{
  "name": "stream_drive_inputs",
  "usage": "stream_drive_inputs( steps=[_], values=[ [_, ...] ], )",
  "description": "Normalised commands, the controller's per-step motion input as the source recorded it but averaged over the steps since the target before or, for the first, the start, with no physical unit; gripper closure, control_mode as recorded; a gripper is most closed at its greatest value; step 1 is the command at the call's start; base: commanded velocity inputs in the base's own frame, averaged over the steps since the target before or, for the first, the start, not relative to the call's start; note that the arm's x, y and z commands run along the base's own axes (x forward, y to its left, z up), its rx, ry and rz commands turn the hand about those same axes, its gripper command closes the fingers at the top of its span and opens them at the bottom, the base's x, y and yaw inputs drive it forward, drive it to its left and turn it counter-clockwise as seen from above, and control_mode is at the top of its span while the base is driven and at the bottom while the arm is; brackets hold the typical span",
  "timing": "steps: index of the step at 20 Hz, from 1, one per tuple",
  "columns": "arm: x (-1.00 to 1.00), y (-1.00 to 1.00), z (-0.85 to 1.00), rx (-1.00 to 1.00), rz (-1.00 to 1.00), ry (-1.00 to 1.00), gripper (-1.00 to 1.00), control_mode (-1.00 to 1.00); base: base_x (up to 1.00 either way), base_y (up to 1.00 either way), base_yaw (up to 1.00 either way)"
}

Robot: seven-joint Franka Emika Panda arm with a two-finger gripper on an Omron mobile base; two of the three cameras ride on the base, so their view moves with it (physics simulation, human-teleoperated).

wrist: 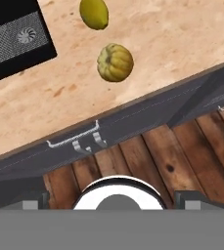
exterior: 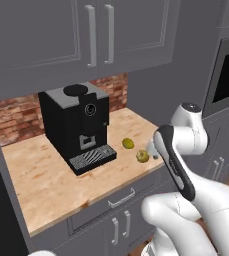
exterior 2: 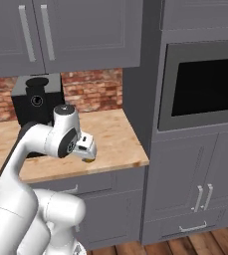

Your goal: Place the liquor on the top shelf of the fridge to keep it out of children's reach, and place the squash and lemon on lower shelves for easy access.

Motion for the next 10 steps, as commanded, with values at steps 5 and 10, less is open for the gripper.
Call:
stream_drive_inputs(
  steps=[5,10],
  values=[
    [0.34,0.00,-0.17,0.00,0.00,0.07,-1.00,-1.00,0.00,0.00,0.00],
    [0.34,0.00,-0.17,0.00,0.00,0.06,-1.00,-1.00,0.00,0.00,0.00]
  ],
)
